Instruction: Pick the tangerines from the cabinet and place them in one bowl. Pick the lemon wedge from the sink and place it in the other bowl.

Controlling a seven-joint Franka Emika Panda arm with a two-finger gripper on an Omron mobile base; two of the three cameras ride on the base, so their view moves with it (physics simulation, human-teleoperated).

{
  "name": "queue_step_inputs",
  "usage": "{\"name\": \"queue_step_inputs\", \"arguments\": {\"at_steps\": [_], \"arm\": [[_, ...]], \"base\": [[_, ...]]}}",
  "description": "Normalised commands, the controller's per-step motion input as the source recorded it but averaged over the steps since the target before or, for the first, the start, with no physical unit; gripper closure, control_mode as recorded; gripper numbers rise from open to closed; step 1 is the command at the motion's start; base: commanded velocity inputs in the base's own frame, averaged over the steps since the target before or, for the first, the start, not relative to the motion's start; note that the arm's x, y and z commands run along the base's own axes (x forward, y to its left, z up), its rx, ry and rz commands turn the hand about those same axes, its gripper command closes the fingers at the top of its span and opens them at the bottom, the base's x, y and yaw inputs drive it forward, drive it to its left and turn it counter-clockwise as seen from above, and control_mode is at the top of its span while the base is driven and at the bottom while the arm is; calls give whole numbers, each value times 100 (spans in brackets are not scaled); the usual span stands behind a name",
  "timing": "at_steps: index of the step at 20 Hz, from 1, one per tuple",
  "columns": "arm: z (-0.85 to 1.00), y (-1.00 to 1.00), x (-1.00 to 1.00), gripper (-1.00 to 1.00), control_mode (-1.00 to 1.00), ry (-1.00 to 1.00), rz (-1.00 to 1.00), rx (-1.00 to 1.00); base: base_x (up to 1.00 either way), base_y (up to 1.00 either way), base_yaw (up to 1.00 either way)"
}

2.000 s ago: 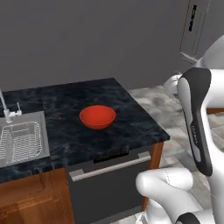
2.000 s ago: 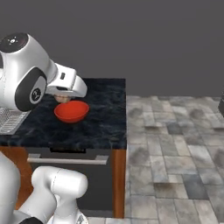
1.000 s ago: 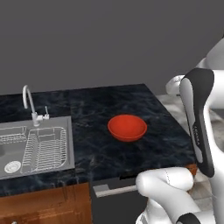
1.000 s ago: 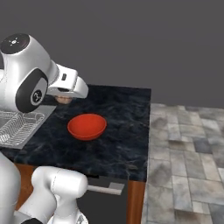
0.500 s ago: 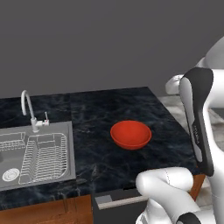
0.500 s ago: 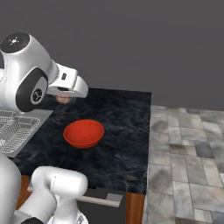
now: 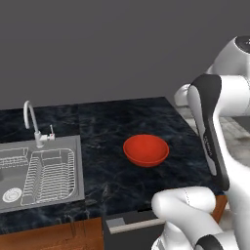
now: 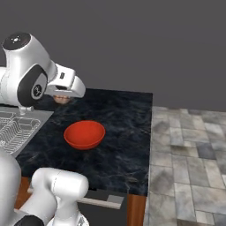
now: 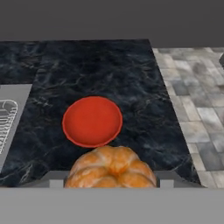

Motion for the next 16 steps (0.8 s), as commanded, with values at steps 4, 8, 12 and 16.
{"name": "queue_step_inputs", "arguments": {"at_steps": [4, 8, 12, 16], "arm": [[-23, 31, 19, 100, -100, 16, 0, 0], [-32, 20, 14, 100, -100, 16, 0, 0], [-23, 28, 16, 100, -100, 21, 0, 0], [-22, 24, 18, 100, -100, 25, 0, 0]], "base": [[0, 0, 0], [0, 0, 0], [0, 0, 0], [0, 0, 0]]}}
